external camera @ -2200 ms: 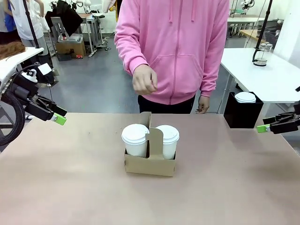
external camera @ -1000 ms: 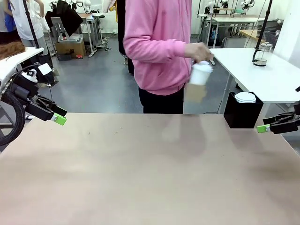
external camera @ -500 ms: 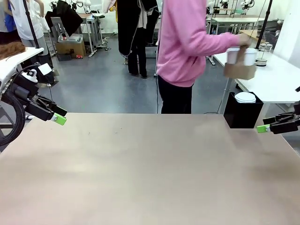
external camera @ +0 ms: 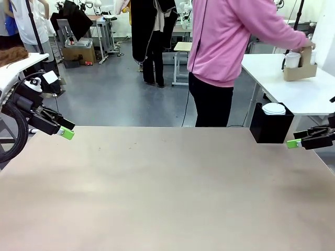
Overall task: Pour a drink into a cup and package it in a carrier.
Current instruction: Insert the held 600 ml Paper Cup into the Cup Carrier.
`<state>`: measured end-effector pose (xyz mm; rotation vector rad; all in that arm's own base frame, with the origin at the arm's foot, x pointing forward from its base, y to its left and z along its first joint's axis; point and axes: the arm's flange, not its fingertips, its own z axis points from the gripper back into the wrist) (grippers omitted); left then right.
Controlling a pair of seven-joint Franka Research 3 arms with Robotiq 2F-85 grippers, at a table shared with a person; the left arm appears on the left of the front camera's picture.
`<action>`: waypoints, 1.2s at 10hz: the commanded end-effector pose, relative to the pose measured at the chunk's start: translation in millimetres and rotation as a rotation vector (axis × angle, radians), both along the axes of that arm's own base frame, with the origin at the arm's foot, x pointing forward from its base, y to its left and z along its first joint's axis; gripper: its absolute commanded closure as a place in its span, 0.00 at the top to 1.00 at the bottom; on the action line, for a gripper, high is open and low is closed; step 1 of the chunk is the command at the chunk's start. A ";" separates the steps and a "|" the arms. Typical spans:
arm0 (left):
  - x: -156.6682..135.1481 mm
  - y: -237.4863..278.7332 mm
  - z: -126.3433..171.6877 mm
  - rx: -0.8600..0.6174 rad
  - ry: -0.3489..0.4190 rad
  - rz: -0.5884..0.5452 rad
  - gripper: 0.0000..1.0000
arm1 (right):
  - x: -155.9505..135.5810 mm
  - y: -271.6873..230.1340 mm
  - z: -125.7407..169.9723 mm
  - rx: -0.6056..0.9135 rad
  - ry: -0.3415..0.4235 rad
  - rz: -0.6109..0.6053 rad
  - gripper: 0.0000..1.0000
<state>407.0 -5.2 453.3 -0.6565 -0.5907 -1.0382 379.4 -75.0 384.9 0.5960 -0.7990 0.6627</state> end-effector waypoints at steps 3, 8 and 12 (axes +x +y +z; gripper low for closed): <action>-0.7 0.7 -0.8 -0.008 -0.008 -0.012 1.00 | -1.2 -0.6 1.4 0.006 -0.003 0.007 1.00; -0.7 0.7 -0.8 -0.008 -0.008 -0.012 1.00 | -1.2 -0.6 1.4 0.006 -0.003 0.007 1.00; -0.7 0.7 -0.8 -0.008 -0.008 -0.012 1.00 | -1.2 -0.6 1.4 0.006 -0.003 0.007 1.00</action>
